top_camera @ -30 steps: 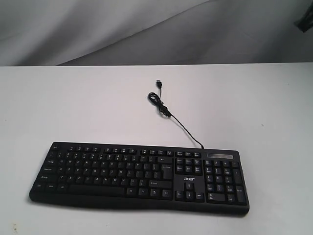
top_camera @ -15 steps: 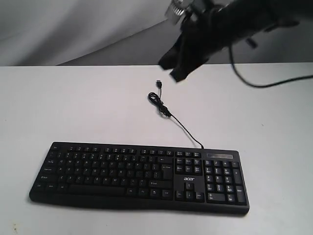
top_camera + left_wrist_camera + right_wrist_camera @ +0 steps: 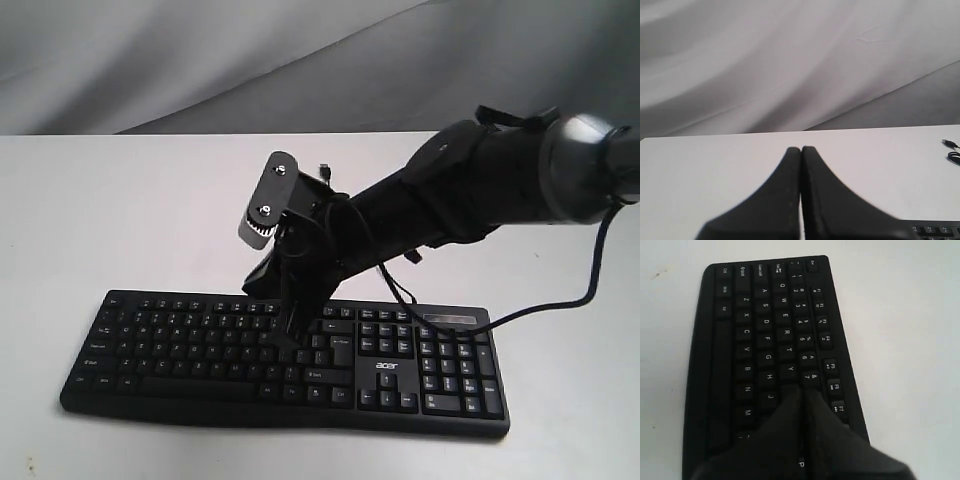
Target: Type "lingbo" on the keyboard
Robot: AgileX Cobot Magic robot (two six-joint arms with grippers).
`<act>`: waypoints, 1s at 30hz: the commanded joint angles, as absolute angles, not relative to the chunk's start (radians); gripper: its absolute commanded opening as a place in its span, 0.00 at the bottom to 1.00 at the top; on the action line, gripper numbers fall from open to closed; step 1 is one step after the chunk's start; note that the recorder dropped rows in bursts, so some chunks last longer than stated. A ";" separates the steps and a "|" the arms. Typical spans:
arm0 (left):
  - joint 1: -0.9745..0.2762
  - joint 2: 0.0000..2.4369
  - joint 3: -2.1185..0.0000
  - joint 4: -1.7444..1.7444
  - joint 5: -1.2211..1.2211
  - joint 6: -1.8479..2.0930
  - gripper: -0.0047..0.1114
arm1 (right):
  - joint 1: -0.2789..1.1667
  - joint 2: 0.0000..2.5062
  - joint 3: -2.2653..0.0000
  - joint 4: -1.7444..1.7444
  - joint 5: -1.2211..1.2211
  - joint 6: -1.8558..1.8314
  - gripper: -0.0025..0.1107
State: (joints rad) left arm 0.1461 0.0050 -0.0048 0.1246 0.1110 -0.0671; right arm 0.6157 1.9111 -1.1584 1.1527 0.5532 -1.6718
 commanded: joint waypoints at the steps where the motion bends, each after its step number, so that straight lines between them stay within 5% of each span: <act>1: 0.139 0.000 0.000 0.125 0.101 -0.069 0.04 | 0.629 1.955 -1.154 1.175 0.563 -1.672 0.02; 30: 0.139 0.000 0.000 0.125 0.101 -0.069 0.04 | 0.672 2.032 -1.154 1.081 0.532 -1.670 0.02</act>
State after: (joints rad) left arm 0.1461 0.0050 -0.0048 0.1246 0.1110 -0.0671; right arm 0.6681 2.0348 -1.1563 1.0931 0.5503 -1.6734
